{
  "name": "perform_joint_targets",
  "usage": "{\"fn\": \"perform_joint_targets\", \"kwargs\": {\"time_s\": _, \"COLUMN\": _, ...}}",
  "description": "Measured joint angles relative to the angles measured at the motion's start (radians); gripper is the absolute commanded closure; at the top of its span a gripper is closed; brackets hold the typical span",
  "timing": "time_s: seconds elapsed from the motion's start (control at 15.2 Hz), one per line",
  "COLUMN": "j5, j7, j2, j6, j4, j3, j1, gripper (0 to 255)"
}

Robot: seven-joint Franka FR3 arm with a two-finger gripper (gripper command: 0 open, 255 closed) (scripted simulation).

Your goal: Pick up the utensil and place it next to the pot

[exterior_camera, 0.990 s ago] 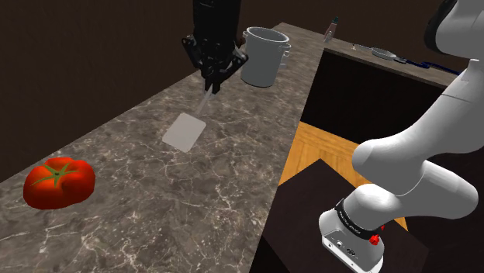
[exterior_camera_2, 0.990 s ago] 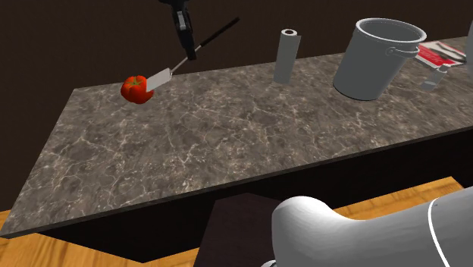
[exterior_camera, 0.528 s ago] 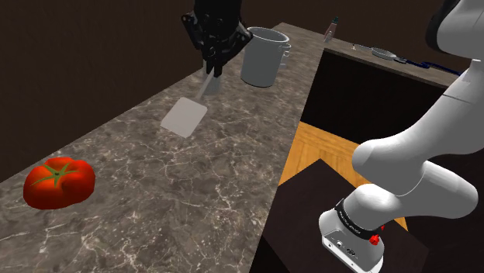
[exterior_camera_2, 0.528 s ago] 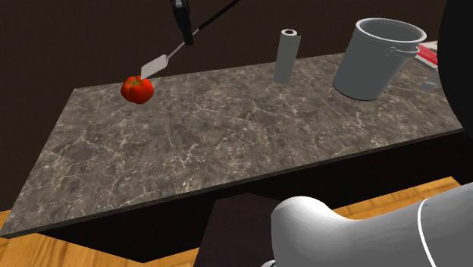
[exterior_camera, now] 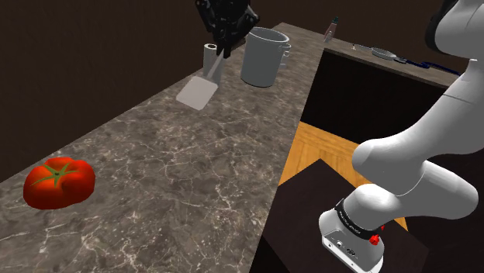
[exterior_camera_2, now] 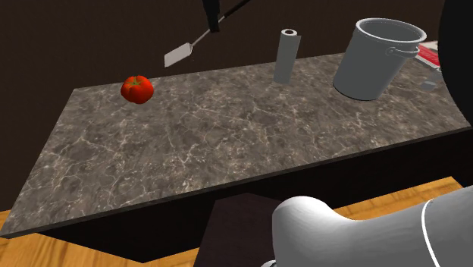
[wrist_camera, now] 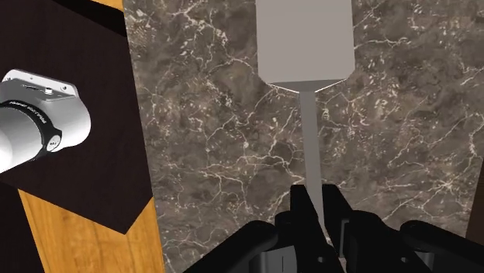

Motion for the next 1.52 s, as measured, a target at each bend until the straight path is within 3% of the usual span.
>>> {"fn": "perform_joint_targets", "kwargs": {"time_s": 0.13, "j5": -0.014, "j7": -0.037, "j2": 0.011, "j6": -0.001, "j4": 0.004, "j3": -0.024, "j1": -0.011, "gripper": 255}}
{"fn": "perform_joint_targets", "kwargs": {"time_s": 0.46, "j5": -0.008, "j7": -0.180, "j2": -0.013, "j6": 0.015, "j4": 0.045, "j3": -0.176, "j1": 0.001, "gripper": 255}}
{"fn": "perform_joint_targets", "kwargs": {"time_s": 0.66, "j5": 0.009, "j7": -0.270, "j2": -0.039, "j6": 0.012, "j4": 0.092, "j3": -0.314, "j1": 0.057, "gripper": 255}}
{"fn": "perform_joint_targets", "kwargs": {"time_s": 0.79, "j5": 0.003, "j7": -0.312, "j2": -0.035, "j6": 0.011, "j4": 0.118, "j3": -0.410, "j1": 0.114, "gripper": 255}}
{"fn": "perform_joint_targets", "kwargs": {"time_s": 0.86, "j5": -0.007, "j7": -0.327, "j2": -0.025, "j6": 0.007, "j4": 0.144, "j3": -0.493, "j1": 0.188, "gripper": 255}}
{"fn": "perform_joint_targets", "kwargs": {"time_s": 0.99, "j5": -0.043, "j7": -0.353, "j2": 0.011, "j6": -0.007, "j4": 0.184, "j3": -0.563, "j1": 0.246, "gripper": 255}}
{"fn": "perform_joint_targets", "kwargs": {"time_s": 1.12, "j5": -0.109, "j7": -0.369, "j2": 0.079, "j6": -0.037, "j4": 0.259, "j3": -0.658, "j1": 0.353, "gripper": 255}}
{"fn": "perform_joint_targets", "kwargs": {"time_s": 1.32, "j5": -0.172, "j7": -0.410, "j2": 0.146, "j6": -0.071, "j4": 0.346, "j3": -0.724, "j1": 0.420, "gripper": 255}}
{"fn": "perform_joint_targets", "kwargs": {"time_s": 1.39, "j5": -0.210, "j7": -0.417, "j2": 0.188, "j6": -0.099, "j4": 0.411, "j3": -0.765, "j1": 0.485, "gripper": 255}}
{"fn": "perform_joint_targets", "kwargs": {"time_s": 1.52, "j5": -0.267, "j7": -0.450, "j2": 0.250, "j6": -0.130, "j4": 0.503, "j3": -0.819, "j1": 0.557, "gripper": 255}}
